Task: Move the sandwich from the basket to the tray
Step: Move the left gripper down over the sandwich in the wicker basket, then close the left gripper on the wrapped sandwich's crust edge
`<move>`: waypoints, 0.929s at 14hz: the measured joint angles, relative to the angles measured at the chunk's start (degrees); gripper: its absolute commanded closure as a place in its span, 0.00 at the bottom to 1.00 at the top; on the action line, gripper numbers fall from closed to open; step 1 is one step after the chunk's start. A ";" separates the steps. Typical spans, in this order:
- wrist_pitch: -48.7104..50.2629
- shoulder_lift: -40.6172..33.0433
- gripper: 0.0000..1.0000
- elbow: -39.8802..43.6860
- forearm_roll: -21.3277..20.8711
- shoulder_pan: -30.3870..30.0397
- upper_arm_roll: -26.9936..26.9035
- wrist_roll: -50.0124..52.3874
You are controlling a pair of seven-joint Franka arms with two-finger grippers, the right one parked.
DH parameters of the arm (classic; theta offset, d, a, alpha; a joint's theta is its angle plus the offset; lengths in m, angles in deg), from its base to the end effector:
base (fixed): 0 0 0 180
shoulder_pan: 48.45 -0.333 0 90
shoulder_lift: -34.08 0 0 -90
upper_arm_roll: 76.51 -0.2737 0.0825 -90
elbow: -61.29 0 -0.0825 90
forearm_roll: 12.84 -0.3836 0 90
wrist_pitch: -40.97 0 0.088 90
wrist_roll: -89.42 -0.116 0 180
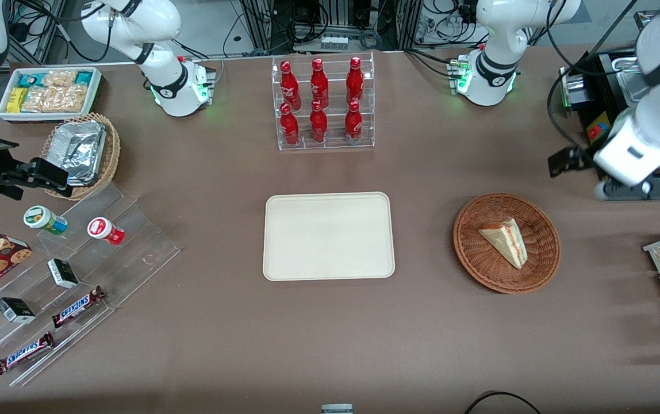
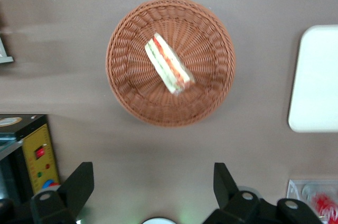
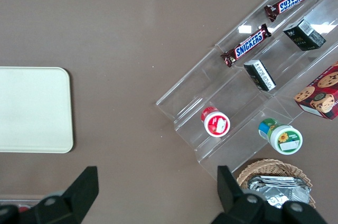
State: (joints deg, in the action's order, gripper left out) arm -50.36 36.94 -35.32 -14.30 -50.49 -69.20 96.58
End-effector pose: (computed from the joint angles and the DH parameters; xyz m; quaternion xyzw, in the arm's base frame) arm 0.5566 -0.0473 0.4935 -0.9973 -0.0151 0.0693 0.0171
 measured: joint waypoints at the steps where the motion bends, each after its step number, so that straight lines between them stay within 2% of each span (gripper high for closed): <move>1: -1.86 1.66 0.00 -0.47 -0.01 -0.16 -0.03 2.99; 3: -7.17 4.33 0.00 -2.89 -0.02 -0.56 -0.09 10.36; 7: -20.37 5.61 0.00 -12.74 -0.02 -0.63 -0.12 24.80; 13: -37.14 5.56 0.00 -25.71 -0.02 -0.63 -0.09 31.92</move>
State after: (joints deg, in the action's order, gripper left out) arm -87.51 42.50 -61.03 -14.33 -51.12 -69.28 128.50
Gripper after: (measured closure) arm 0.000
